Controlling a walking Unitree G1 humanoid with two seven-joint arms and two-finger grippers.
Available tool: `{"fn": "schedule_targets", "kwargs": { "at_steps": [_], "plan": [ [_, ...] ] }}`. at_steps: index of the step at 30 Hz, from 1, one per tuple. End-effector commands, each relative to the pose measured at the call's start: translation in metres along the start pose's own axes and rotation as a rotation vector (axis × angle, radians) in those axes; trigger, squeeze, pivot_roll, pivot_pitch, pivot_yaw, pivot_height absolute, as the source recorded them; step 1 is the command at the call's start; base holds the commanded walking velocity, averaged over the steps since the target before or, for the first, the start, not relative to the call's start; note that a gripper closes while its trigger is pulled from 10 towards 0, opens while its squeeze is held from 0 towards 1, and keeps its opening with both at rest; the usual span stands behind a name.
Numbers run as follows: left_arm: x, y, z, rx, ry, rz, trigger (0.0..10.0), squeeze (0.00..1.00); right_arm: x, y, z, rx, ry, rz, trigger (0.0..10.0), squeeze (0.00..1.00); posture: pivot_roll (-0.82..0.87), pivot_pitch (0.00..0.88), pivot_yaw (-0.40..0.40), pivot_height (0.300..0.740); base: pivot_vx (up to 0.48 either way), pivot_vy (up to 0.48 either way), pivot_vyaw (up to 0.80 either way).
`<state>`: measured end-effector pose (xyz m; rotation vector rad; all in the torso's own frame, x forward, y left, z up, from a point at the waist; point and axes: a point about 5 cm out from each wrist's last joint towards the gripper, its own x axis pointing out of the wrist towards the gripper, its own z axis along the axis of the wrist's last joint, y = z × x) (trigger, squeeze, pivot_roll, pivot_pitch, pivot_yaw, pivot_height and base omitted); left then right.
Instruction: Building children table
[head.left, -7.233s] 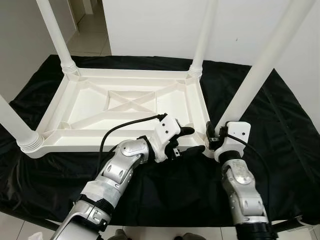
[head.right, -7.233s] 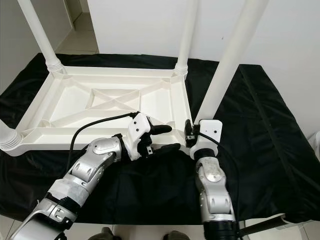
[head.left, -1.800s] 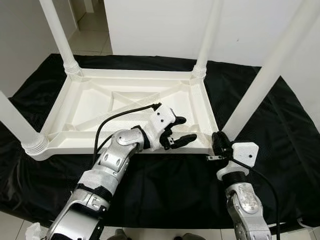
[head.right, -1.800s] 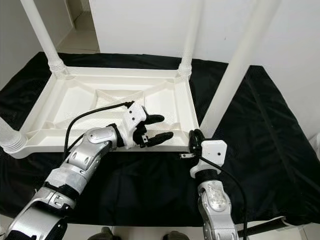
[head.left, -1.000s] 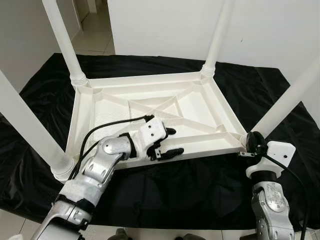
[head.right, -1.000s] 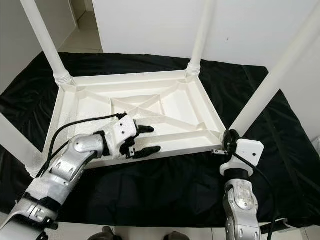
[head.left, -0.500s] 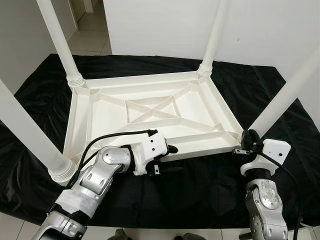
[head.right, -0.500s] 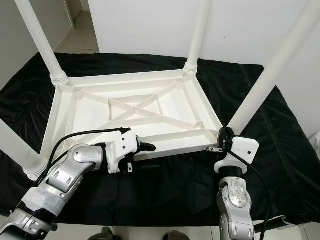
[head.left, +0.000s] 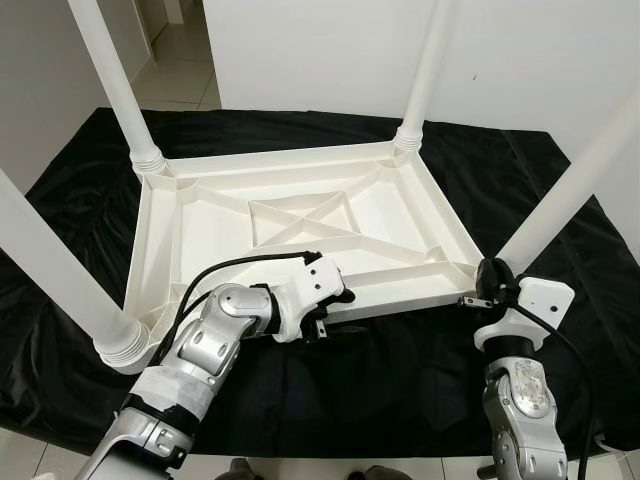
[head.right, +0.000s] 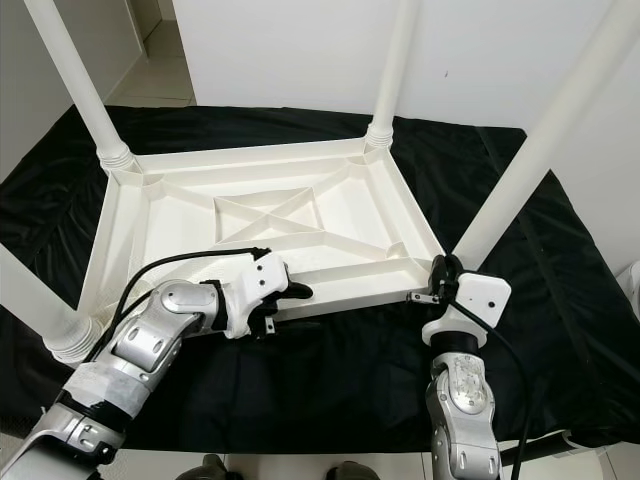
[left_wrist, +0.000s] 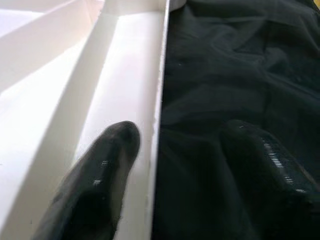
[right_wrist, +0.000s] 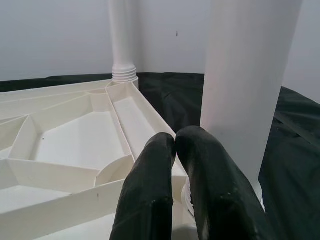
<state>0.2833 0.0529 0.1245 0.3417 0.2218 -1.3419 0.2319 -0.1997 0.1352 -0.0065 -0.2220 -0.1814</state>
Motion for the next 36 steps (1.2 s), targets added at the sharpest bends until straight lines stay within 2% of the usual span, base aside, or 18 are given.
{"fn": "schedule_targets", "kwargs": {
  "at_steps": [1, 4, 5, 6, 8, 12, 13, 14, 21, 24, 30, 31, 33, 34, 35, 36],
  "plan": [
    [-0.001, 0.014, -0.006, -0.031, 0.039, 0.263, 4.2, 0.00, 0.001, -0.001, 0.001, 0.004, -0.001, -0.011, 10.0, 0.00, -0.05, 0.017, 0.001, 0.740, 0.000, 0.000, 0.00],
    [0.003, 0.014, -0.006, -0.051, 0.055, 0.272, 4.4, 0.00, 0.001, 0.000, 0.001, 0.005, -0.003, -0.009, 10.0, 0.00, -0.05, 0.016, 0.001, 0.740, 0.000, 0.000, 0.00],
    [0.005, 0.014, -0.007, -0.061, 0.066, 0.277, 6.3, 0.00, 0.001, 0.001, 0.001, 0.005, -0.002, -0.009, 10.0, 0.00, -0.05, 0.014, 0.001, 0.740, 0.000, 0.000, 0.00],
    [0.006, 0.014, -0.007, -0.062, 0.079, 0.284, 6.4, 0.00, 0.002, 0.001, 0.001, 0.006, -0.003, -0.010, 10.0, 0.00, -0.05, 0.014, 0.001, 0.740, 0.000, 0.000, 0.00],
    [0.008, 0.016, -0.008, -0.072, 0.091, 0.315, 5.0, 0.00, 0.002, 0.002, 0.001, 0.007, -0.004, -0.011, 10.0, 0.00, -0.05, 0.013, 0.001, 0.740, 0.000, 0.000, 0.00],
    [0.009, 0.017, -0.007, -0.086, 0.094, 0.328, 5.0, 0.00, 0.002, 0.002, 0.001, 0.007, -0.004, -0.011, 10.0, 0.00, -0.05, 0.014, 0.002, 0.740, 0.000, 0.000, 0.00],
    [0.011, 0.018, -0.008, -0.091, 0.114, 0.349, 3.1, 0.00, 0.002, 0.003, 0.000, 0.009, -0.003, -0.012, 10.0, 0.00, -0.05, 0.015, 0.001, 0.740, 0.000, 0.000, 0.00],
    [0.014, 0.018, -0.010, -0.097, 0.141, 0.368, 0.0, 0.00, 0.002, 0.003, 0.000, 0.012, -0.001, -0.014, 10.0, 0.00, -0.05, 0.016, 0.000, 0.740, 0.000, 0.000, 0.00],
    [0.026, 0.021, -0.009, -0.129, 0.176, 0.437, 0.0, 0.00, 0.001, 0.007, -0.001, 0.020, 0.001, -0.015, 10.0, 0.00, -0.06, 0.017, 0.004, 0.740, 0.000, 0.000, 0.00],
    [0.027, 0.027, -0.006, -0.153, 0.170, 0.489, 0.0, 0.00, 0.000, 0.008, -0.001, 0.023, 0.002, -0.018, 10.0, 0.00, -0.06, 0.016, 0.004, 0.740, 0.000, 0.000, 0.00],
    [0.030, 0.038, 0.000, -0.147, 0.151, 0.558, 0.1, 0.00, 0.000, 0.008, -0.001, 0.025, 0.002, -0.027, 10.0, 0.00, -0.06, 0.015, 0.009, 0.740, 0.000, 0.000, 0.00],
    [0.031, 0.043, 0.004, -0.145, 0.142, 0.584, 1.5, 0.00, 0.000, 0.008, -0.001, 0.025, 0.003, -0.030, 10.0, 0.00, -0.06, 0.018, 0.009, 0.740, 0.000, 0.000, 0.00],
    [0.032, 0.046, 0.006, -0.146, 0.137, 0.598, 1.5, 0.00, 0.000, 0.008, -0.001, 0.025, 0.003, -0.032, 10.0, 0.00, -0.06, 0.017, 0.010, 0.740, 0.000, 0.000, 0.00],
    [0.032, 0.050, 0.007, -0.144, 0.135, 0.625, 1.9, 0.00, 0.000, 0.009, -0.001, 0.027, 0.002, -0.034, 10.0, 0.00, -0.06, 0.017, 0.012, 0.740, 0.000, 0.000, 0.00],
    [0.032, 0.050, 0.007, -0.144, 0.135, 0.625, 1.9, 0.00, 0.000, 0.009, -0.001, 0.027, 0.002, -0.034, 10.0, 0.00, -0.06, 0.017, 0.012, 0.740, 0.000, 0.000, 0.00],
    [0.032, 0.054, 0.009, -0.134, 0.138, 0.654, 0.1, 0.00, 0.001, 0.010, -0.001, 0.028, 0.001, -0.035, 10.0, 0.00, -0.07, 0.017, 0.012, 0.740, 0.000, 0.000, 0.00]
  ]
}}
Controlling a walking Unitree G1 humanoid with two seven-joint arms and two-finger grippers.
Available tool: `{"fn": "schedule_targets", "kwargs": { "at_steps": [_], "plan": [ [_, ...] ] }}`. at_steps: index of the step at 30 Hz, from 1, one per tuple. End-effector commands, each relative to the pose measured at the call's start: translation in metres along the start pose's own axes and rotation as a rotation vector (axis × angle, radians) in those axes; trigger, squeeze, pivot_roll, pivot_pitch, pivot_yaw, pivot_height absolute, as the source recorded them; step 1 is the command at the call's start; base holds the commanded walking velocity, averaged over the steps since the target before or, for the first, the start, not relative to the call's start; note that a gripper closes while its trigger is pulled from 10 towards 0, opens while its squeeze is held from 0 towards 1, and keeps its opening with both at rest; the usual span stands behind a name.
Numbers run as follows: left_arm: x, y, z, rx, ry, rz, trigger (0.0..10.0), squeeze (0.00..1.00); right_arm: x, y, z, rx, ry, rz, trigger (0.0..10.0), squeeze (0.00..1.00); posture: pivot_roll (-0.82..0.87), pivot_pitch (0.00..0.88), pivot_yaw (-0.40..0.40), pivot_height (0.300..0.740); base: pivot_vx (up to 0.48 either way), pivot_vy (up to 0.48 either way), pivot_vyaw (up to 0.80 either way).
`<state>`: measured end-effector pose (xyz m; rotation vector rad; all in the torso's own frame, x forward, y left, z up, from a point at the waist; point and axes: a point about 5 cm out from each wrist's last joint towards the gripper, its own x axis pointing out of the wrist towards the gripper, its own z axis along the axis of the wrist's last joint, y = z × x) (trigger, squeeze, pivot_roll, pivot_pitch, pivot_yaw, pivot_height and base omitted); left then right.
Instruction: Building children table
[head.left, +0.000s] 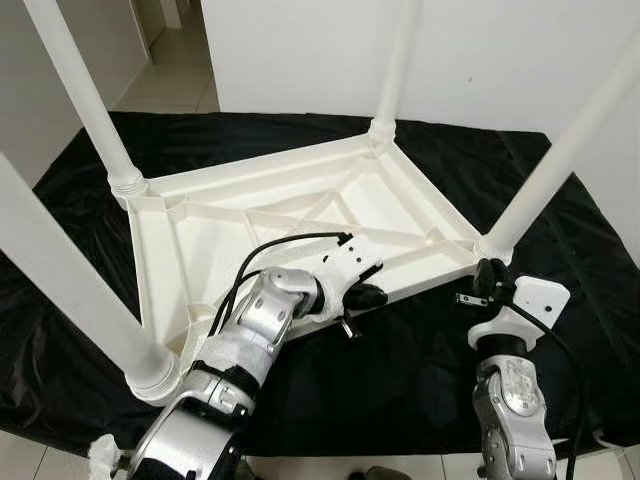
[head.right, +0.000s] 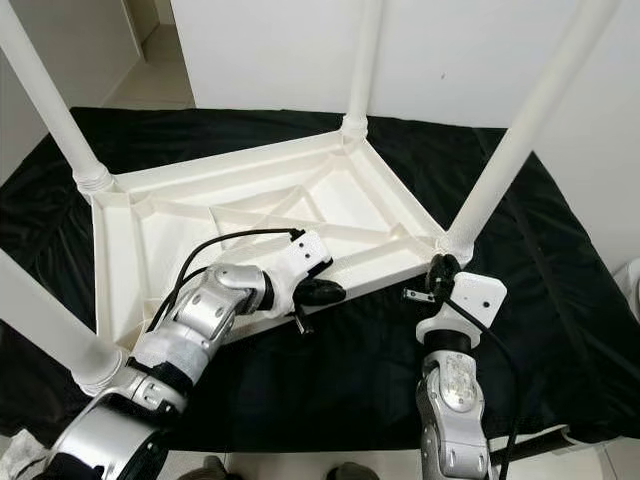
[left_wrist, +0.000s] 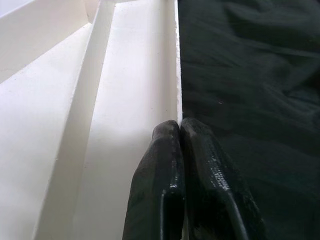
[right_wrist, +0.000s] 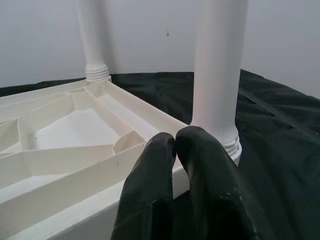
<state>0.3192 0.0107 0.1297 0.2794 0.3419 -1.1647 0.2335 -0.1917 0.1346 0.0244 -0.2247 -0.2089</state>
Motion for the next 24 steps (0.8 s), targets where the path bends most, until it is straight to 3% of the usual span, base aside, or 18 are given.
{"fn": "schedule_targets", "kwargs": {
  "at_steps": [1, 4, 5, 8, 10, 11, 12, 13, 16, 18, 19, 22, 23, 24],
  "plan": [
    [-0.008, 0.030, -0.007, -0.010, 0.034, 0.511, 0.1, 0.00, 0.001, 0.001, 0.000, 0.000, 0.001, -0.004, 10.0, 0.00, -0.07, 0.017, 0.012, 0.740, 0.000, 0.000, 0.00],
    [-0.013, 0.044, -0.004, -0.020, 0.034, 0.609, 0.0, 0.00, 0.001, 0.002, 0.001, 0.003, -0.002, -0.008, 10.0, 0.00, -0.07, 0.012, 0.016, 0.740, 0.000, 0.000, 0.00],
    [-0.017, 0.051, -0.004, -0.032, 0.042, 0.660, 2.8, 0.00, 0.000, 0.002, 0.001, 0.004, -0.003, -0.010, 10.0, 0.00, -0.07, 0.011, 0.016, 0.740, 0.000, 0.000, 0.00],
    [-0.020, 0.056, -0.005, -0.047, 0.049, 0.698, 2.8, 0.00, 0.000, 0.002, 0.001, 0.004, -0.003, -0.012, 10.0, 0.00, -0.07, 0.011, 0.016, 0.740, 0.000, 0.000, 0.00],
    [-0.021, 0.058, -0.005, -0.048, 0.049, 0.705, 3.4, 0.00, 0.000, 0.002, 0.001, 0.004, -0.002, -0.012, 10.0, 0.00, -0.08, 0.008, 0.018, 0.740, 0.000, 0.000, 0.00],
    [-0.022, 0.058, -0.004, -0.042, 0.043, 0.700, 8.9, 0.00, 0.000, 0.002, 0.001, 0.003, -0.002, -0.013, 10.0, 0.00, -0.08, 0.006, 0.018, 0.740, 0.000, 0.000, 0.00],
    [-0.022, 0.058, -0.004, -0.042, 0.043, 0.700, 8.9, 0.00, 0.000, 0.002, 0.001, 0.003, -0.002, -0.013, 10.0, 0.00, -0.08, 0.006, 0.018, 0.740, 0.000, 0.000, 0.00],
    [-0.021, 0.057, -0.002, -0.030, 0.026, 0.673, 10.0, 0.00, 0.000, 0.002, 0.001, 0.002, -0.003, -0.014, 10.0, 0.00, -0.08, 0.005, 0.020, 0.740, 0.000, 0.000, 0.00],
    [-0.015, 0.045, 0.006, -0.012, -0.063, 0.541, 10.0, 0.00, 0.000, 0.003, 0.000, 0.000, 0.000, -0.013, 10.0, 0.00, -0.07, 0.002, 0.018, 0.740, 0.000, 0.000, 0.00],
    [-0.015, 0.045, 0.006, -0.012, -0.063, 0.541, 10.0, 0.00, 0.000, 0.003, 0.000, 0.000, 0.000, -0.013, 10.0, 0.00, -0.07, 0.002, 0.018, 0.740, 0.000, 0.000, 0.00],
    [-0.013, 0.040, 0.009, -0.033, -0.108, 0.485, 10.0, 0.82, 0.000, 0.003, -0.001, 0.000, 0.003, -0.011, 10.0, 0.00, -0.06, 0.003, 0.014, 0.740, 0.000, 0.000, 0.00],
    [-0.013, 0.040, 0.009, -0.033, -0.108, 0.485, 10.0, 0.82, 0.000, 0.003, -0.001, 0.000, 0.003, -0.011, 10.0, 0.00, -0.06, 0.003, 0.014, 0.740, 0.000, 0.000, 0.00],
    [-0.012, 0.034, 0.014, -0.034, -0.158, 0.411, 10.0, 1.00, 0.000, 0.004, -0.002, -0.001, 0.005, -0.006, 10.0, 0.00, -0.06, 0.001, 0.012, 0.740, 0.000, 0.000, 0.00],
    [-0.012, 0.029, 0.018, -0.016, -0.205, 0.366, 10.0, 1.00, 0.000, 0.005, -0.002, 0.000, 0.006, -0.002, 10.0, 0.00, -0.06, 0.000, 0.011, 0.740, 0.000, 0.000, 0.00]
  ]
}}
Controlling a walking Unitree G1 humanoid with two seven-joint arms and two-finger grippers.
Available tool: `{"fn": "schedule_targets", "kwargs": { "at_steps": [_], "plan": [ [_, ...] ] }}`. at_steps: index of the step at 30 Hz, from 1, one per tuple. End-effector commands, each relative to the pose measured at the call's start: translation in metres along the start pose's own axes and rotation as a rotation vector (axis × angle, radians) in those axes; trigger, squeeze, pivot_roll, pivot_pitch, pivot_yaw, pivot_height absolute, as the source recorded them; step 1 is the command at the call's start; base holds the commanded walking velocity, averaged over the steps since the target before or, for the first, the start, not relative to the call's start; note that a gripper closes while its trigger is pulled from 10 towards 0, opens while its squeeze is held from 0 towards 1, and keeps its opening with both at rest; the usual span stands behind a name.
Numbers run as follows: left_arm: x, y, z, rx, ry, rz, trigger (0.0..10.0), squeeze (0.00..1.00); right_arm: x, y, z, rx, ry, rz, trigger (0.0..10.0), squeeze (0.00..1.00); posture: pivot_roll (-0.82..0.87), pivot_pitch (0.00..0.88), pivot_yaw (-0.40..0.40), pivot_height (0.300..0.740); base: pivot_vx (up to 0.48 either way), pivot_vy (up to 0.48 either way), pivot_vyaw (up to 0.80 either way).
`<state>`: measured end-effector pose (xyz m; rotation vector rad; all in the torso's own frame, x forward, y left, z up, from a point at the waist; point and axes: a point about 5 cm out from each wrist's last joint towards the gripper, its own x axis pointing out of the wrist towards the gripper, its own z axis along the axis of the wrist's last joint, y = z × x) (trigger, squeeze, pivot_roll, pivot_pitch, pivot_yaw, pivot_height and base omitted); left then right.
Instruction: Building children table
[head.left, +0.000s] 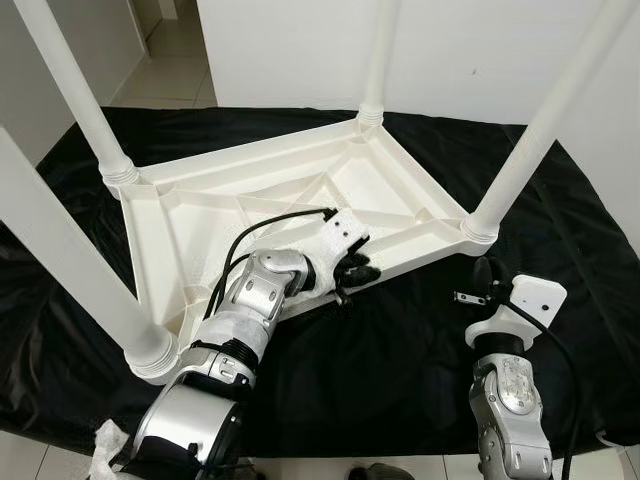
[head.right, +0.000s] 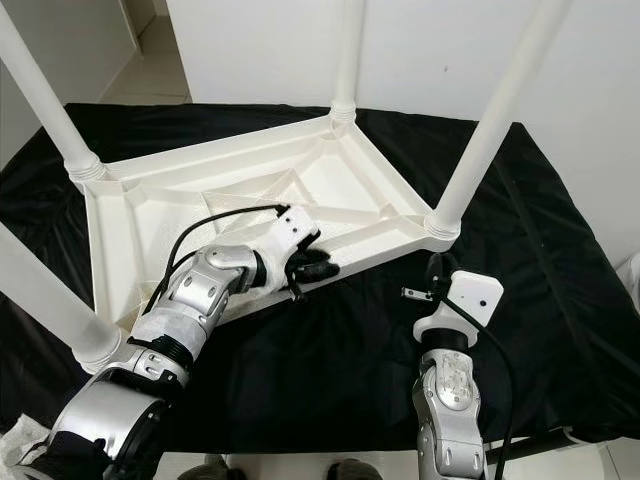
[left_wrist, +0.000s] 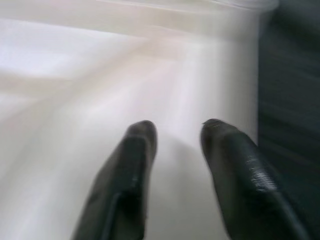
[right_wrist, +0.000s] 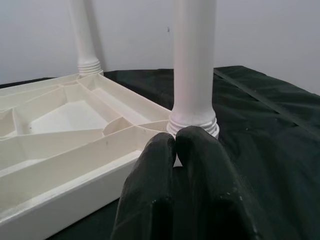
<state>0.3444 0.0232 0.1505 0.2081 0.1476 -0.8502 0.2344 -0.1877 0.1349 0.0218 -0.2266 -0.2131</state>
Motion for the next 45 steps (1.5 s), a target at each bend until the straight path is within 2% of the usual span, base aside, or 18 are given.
{"fn": "schedule_targets", "kwargs": {
  "at_steps": [1, 4, 5, 7, 9, 13, 15, 16, 18, 19, 22, 23, 24, 26, 30, 38, 45],
  "plan": [
    [-0.003, -0.002, 0.004, 0.009, -0.061, 0.008, 10.0, 1.00, 0.001, 0.001, -0.002, 0.003, 0.009, 0.005, 10.0, 0.00, -0.06, 0.000, 0.011, 0.740, 0.000, 0.000, 0.00],
    [-0.006, -0.005, 0.009, 0.044, -0.115, -0.018, 10.0, 1.00, 0.001, 0.001, -0.003, 0.003, 0.009, 0.008, 10.0, 0.00, -0.05, 0.000, 0.010, 0.740, 0.000, 0.000, 0.00],
    [-0.010, -0.009, 0.012, 0.068, -0.154, -0.057, 10.0, 0.00, 0.002, 0.002, -0.003, 0.003, 0.010, 0.011, 10.0, 0.00, -0.05, 0.000, 0.008, 0.740, 0.000, 0.000, 0.00],
    [-0.021, -0.014, 0.016, 0.099, -0.219, -0.133, 10.0, 0.00, 0.001, 0.003, -0.004, 0.004, 0.012, 0.017, 10.0, 0.00, -0.05, 0.000, 0.009, 0.740, 0.000, 0.000, 0.00],
    [-0.030, -0.015, 0.016, 0.100, -0.243, -0.177, 10.0, 0.00, 0.001, 0.004, -0.004, 0.004, 0.014, 0.019, 10.0, 0.00, -0.05, 0.000, 0.009, 0.740, 0.000, 0.000, 0.00],
    [-0.040, -0.016, 0.012, 0.088, -0.236, -0.236, 10.0, 0.00, 0.000, 0.004, -0.005, 0.004, 0.017, 0.020, 10.0, 0.00, -0.04, 0.000, 0.007, 0.740, 0.000, 0.000, 0.00],
    [-0.040, -0.016, 0.012, 0.088, -0.236, -0.236, 10.0, 0.00, 0.000, 0.004, -0.005, 0.004, 0.017, 0.020, 10.0, 0.00, -0.04, 0.000, 0.007, 0.740, 0.000, 0.000, 0.00],
    [-0.054, -0.014, 0.007, 0.104, -0.221, -0.284, 10.0, 0.00, 0.000, 0.005, -0.006, 0.006, 0.019, 0.025, 10.0, 0.00, -0.04, 0.000, 0.005, 0.740, 0.000, 0.000, 0.00],
    [-0.059, -0.014, 0.005, 0.120, -0.218, -0.295, 10.0, 0.00, 0.000, 0.005, -0.006, 0.006, 0.019, 0.026, 10.0, 0.00, -0.04, 0.000, 0.005, 0.740, 0.000, 0.000, 0.00],
    [-0.065, -0.006, -0.001, 0.117, -0.180, -0.276, 10.0, 0.00, 0.001, 0.006, -0.006, 0.006, 0.021, 0.029, 10.0, 0.00, -0.03, 0.000, 0.002, 0.740, 0.000, 0.000, 0.00],
    [-0.067, -0.004, -0.003, 0.109, -0.166, -0.268, 10.0, 0.00, 0.001, 0.006, -0.006, 0.007, 0.021, 0.030, 10.0, 0.00, -0.03, 0.000, 0.002, 0.740, 0.000, 0.000, 0.00],
    [-0.074, -0.001, -0.009, 0.118, -0.140, -0.282, 10.0, 0.00, 0.001, 0.007, -0.007, 0.008, 0.021, 0.032, 10.0, 0.00, -0.02, 0.000, -0.001, 0.740, 0.000, 0.000, 0.00],
    [-0.074, -0.001, -0.009, 0.118, -0.140, -0.282, 10.0, 0.00, 0.001, 0.007, -0.007, 0.008, 0.021, 0.032, 10.0, 0.00, -0.02, 0.000, -0.001, 0.740, 0.000, 0.000, 0.00],
    [-0.088, 0.004, -0.018, 0.142, -0.103, -0.295, 10.0, 0.00, 0.001, 0.007, -0.007, 0.010, 0.022, 0.035, 10.0, 0.00, -0.02, 0.002, -0.003, 0.740, 0.000, 0.000, 0.00],
    [-0.097, 0.009, -0.025, 0.147, -0.070, -0.277, 10.0, 0.00, 0.001, 0.007, -0.007, 0.010, 0.022, 0.036, 10.0, 0.00, -0.02, 0.007, -0.003, 0.740, 0.000, 0.000, 0.00],
    [-0.119, 0.033, -0.042, 0.147, 0.062, -0.225, 10.0, 0.00, 0.001, 0.004, -0.006, 0.008, 0.024, 0.031, 10.0, 0.00, -0.01, 0.026, -0.003, 0.740, 0.000, 0.000, 0.00],
    [-0.126, 0.033, -0.047, 0.171, 0.130, -0.269, 10.0, 0.00, 0.001, 0.003, -0.006, 0.008, 0.023, 0.021, 10.0, 0.00, -0.01, 0.028, 0.002, 0.740, 0.000, 0.000, 0.00]
  ]
}}
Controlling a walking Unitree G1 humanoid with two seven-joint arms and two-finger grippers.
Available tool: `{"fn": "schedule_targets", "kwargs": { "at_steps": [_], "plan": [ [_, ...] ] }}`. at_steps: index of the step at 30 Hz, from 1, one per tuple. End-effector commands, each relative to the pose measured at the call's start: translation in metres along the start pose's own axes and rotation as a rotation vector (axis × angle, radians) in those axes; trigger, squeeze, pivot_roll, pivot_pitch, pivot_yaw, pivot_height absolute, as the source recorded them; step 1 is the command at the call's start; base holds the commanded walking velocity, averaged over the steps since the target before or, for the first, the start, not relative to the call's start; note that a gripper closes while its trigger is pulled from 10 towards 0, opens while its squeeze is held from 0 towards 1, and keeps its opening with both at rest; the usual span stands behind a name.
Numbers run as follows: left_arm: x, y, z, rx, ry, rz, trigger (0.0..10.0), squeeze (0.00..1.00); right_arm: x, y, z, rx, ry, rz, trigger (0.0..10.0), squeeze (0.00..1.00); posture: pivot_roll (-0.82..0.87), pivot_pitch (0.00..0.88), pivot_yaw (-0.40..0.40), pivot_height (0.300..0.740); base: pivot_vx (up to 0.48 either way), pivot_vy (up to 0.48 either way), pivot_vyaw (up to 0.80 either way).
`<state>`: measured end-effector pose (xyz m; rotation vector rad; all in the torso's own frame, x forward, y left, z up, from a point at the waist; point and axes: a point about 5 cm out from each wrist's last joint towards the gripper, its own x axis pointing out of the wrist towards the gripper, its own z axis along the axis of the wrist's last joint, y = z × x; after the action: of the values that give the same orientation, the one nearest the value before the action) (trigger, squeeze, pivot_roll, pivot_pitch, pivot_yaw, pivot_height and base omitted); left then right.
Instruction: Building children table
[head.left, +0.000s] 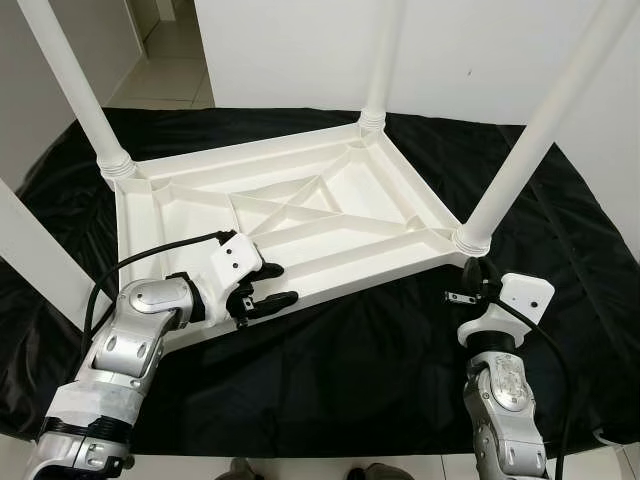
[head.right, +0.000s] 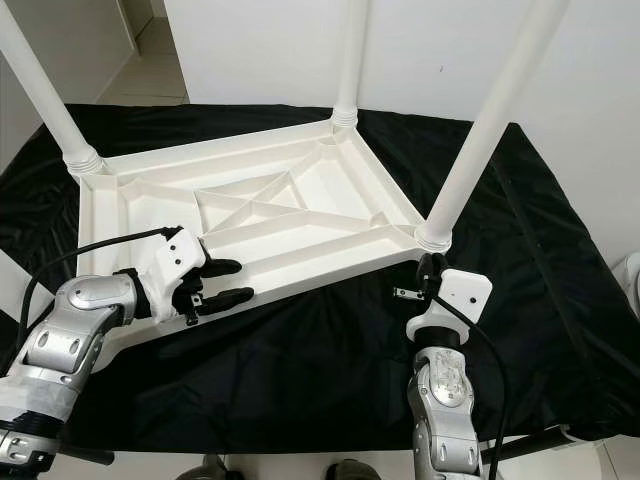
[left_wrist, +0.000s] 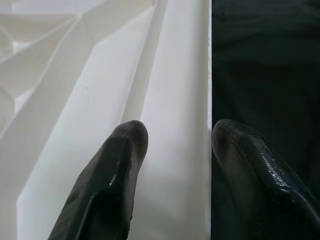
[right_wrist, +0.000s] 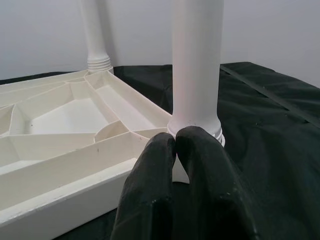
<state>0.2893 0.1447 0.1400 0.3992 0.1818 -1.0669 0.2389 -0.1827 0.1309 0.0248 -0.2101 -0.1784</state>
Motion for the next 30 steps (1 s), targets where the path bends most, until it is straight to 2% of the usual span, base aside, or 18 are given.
{"fn": "schedule_targets", "kwargs": {
  "at_steps": [1, 6, 7, 8, 10, 14, 18, 30],
  "plan": [
    [-0.001, -0.005, -0.005, -0.004, 0.035, -0.067, 10.0, 0.00, -0.002, -0.003, -0.001, 0.004, 0.006, -0.014, 10.0, 0.00, -0.01, 0.029, 0.004, 0.740, 0.000, 0.000, 0.00],
    [0.002, -0.009, -0.001, -0.012, 0.008, -0.084, 10.0, 0.00, -0.002, -0.003, -0.002, 0.006, 0.006, -0.018, 10.0, 0.00, -0.02, 0.031, 0.004, 0.740, 0.000, 0.000, 0.00],
    [0.002, -0.011, 0.003, -0.025, -0.021, -0.099, 10.0, 0.00, -0.003, -0.002, -0.002, 0.006, 0.005, -0.019, 10.0, 0.00, -0.02, 0.030, 0.006, 0.740, 0.000, 0.000, 0.00],
    [0.002, -0.020, 0.007, -0.035, -0.064, -0.149, 10.0, 0.00, -0.003, -0.002, -0.002, 0.007, 0.006, -0.020, 10.0, 0.00, -0.01, 0.032, 0.006, 0.740, 0.000, 0.000, 0.00],
    [0.002, -0.023, 0.008, -0.029, -0.073, -0.161, 10.0, 0.00, -0.003, -0.003, -0.002, 0.007, 0.007, -0.020, 10.0, 0.00, -0.01, 0.032, 0.006, 0.740, 0.000, 0.000, 0.00],
    [0.001, -0.030, 0.002, -0.069, -0.043, -0.190, 10.0, 0.00, -0.003, -0.002, -0.002, 0.007, 0.007, -0.019, 10.0, 0.00, -0.01, 0.033, 0.007, 0.740, 0.000, 0.000, 0.00],
    [-0.001, -0.037, -0.005, -0.055, 0.014, -0.207, 10.0, 0.00, -0.002, -0.002, -0.002, 0.009, 0.006, -0.018, 10.0, 0.00, 0.00, 0.036, 0.003, 0.740, 0.000, 0.000, 0.00],
    [-0.001, -0.020, -0.012, -0.063, 0.082, -0.046, 10.0, 0.00, -0.002, 0.000, -0.002, 0.014, 0.010, -0.010, 10.0, 0.00, 0.00, 0.041, 0.000, 0.740, 0.000, 0.000, 0.00]
  ]
}}
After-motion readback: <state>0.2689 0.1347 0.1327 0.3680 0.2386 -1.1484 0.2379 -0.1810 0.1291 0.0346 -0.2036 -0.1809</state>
